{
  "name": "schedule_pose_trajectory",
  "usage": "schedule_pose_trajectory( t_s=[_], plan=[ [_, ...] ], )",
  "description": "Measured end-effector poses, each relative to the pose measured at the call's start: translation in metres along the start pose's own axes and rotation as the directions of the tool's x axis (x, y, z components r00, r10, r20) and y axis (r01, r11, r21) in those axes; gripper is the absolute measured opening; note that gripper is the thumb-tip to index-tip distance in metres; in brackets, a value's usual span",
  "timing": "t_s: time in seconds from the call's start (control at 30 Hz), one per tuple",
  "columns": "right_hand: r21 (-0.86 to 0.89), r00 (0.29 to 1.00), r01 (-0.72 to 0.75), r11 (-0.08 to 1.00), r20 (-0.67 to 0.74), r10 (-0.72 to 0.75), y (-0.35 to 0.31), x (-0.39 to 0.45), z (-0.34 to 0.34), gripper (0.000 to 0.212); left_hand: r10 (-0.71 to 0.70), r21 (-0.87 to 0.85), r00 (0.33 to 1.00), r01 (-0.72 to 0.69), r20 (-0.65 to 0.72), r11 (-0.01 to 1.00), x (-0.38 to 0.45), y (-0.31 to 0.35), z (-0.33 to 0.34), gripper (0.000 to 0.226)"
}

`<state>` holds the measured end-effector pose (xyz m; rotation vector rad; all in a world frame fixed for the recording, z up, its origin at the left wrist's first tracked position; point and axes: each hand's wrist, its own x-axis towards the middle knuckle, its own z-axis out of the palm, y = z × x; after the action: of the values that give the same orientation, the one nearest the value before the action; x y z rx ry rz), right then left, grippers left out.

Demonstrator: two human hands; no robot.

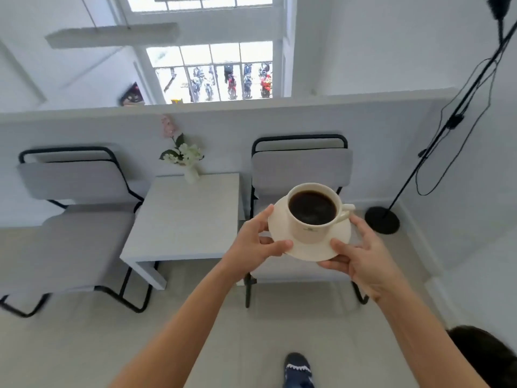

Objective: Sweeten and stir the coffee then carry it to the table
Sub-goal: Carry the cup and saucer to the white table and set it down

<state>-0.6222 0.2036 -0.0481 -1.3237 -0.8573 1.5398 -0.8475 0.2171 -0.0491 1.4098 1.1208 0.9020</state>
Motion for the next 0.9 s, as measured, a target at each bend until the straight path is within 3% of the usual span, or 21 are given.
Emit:
schedule_pose_trajectory(
  t_s=[0.3,0.5,0.73,0.9],
  plan=[
    [-0.112,0.969,-0.068,0.991,0.229,0.092,0.014,0.113,0.14,0.074,-0.089,0.014,0.951,0.097,-0.295,0.995,0.015,-0.051,-0.142,0.078],
    [-0.196,0.926,-0.094,0.976,0.343,0.158,0.019,0.183,0.225,0.066,-0.115,0.015,0.904,0.133,-0.412,0.991,0.033,-0.078,-0.221,0.072],
    [-0.264,0.912,-0.128,0.956,0.348,0.218,0.049,0.252,0.309,0.067,-0.172,0.005,0.863,0.199,-0.474,0.98,0.053,-0.122,-0.31,0.076],
    [-0.281,0.927,-0.17,0.945,0.28,0.25,0.087,0.295,0.364,0.069,-0.242,0.008,0.863,0.274,-0.442,0.962,0.069,-0.176,-0.378,0.097]
  ],
)
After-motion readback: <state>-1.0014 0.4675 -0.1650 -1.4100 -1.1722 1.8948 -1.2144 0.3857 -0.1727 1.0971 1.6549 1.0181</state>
